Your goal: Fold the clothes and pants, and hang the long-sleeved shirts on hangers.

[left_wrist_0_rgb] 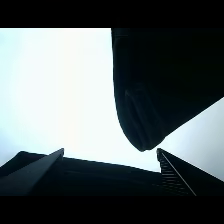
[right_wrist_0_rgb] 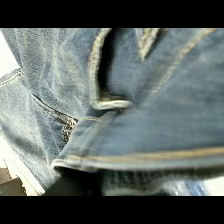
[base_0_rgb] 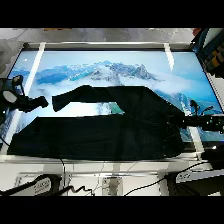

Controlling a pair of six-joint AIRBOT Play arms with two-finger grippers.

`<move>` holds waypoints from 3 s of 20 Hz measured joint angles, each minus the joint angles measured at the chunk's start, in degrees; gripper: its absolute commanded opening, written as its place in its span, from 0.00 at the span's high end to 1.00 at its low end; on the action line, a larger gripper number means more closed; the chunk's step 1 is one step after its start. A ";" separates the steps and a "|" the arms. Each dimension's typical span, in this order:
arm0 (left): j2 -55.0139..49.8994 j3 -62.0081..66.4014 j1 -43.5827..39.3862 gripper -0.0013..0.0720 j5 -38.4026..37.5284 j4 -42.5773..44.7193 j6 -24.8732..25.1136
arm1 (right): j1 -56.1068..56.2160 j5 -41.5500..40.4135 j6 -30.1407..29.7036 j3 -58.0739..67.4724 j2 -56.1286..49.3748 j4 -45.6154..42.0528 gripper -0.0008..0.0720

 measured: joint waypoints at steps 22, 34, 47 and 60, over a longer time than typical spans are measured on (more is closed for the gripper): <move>-13.18 0.00 -4.87 0.83 16.94 -14.62 -0.31 | -0.74 -0.28 -0.79 1.62 1.31 -1.97 0.96; -4.59 11.04 -5.29 0.96 22.73 -11.02 9.03 | -0.79 -0.22 -0.04 1.62 1.31 -1.99 0.96; 4.79 10.80 -1.88 0.96 7.54 8.35 11.72 | -0.79 -0.37 -0.04 1.66 1.36 -3.21 0.96; 3.85 -0.98 13.46 0.10 -12.48 9.53 12.83 | -0.79 -3.10 -0.04 1.66 1.36 -7.08 0.96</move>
